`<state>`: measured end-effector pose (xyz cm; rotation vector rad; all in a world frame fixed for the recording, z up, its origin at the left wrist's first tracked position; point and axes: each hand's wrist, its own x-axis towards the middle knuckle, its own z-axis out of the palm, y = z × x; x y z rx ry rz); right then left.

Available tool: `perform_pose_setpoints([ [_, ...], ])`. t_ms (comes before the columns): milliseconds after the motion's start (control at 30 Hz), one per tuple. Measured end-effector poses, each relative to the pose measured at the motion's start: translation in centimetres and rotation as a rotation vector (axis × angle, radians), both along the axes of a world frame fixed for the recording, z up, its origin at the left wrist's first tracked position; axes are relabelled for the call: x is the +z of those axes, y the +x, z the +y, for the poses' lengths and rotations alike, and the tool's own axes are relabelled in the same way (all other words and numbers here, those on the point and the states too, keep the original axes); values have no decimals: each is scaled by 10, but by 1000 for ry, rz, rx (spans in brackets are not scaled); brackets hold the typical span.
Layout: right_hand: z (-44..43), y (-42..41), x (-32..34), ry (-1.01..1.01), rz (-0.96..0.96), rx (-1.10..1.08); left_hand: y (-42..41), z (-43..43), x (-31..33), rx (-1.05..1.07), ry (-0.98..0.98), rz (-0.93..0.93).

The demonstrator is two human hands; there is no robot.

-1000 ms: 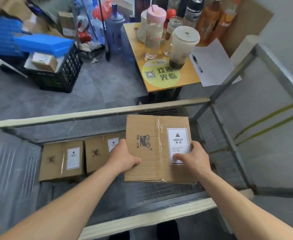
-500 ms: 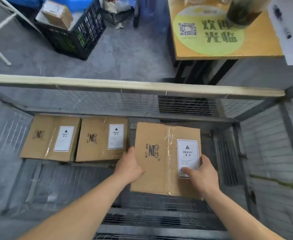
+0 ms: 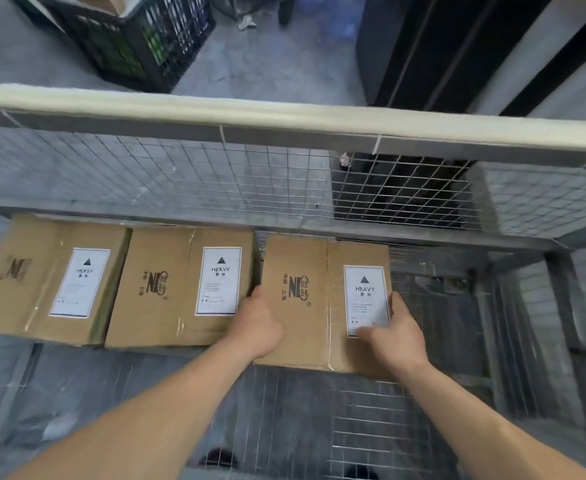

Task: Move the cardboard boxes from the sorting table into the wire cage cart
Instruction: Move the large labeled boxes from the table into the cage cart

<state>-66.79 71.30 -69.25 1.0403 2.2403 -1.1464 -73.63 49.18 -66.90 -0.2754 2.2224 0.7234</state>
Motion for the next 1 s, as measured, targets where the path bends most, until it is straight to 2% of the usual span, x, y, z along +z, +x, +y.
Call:
perform_pose_setpoints([
  [167,-1,-12,-13,-58,8,-23,-8,-2,-11,13,22,-2],
  [300,-5,-15,-6,-55,-55,64,-9,-4,-11,14,47,-28],
  [500,-9,0,45,60,23,115,4,-6,29,-208,-29,15],
  [733,-25,28,177,227,20,196,16,-17,161,-523,-90,217],
  [1000,-57,75,389,459,164,169,30,-19,363,-786,-2,521],
])
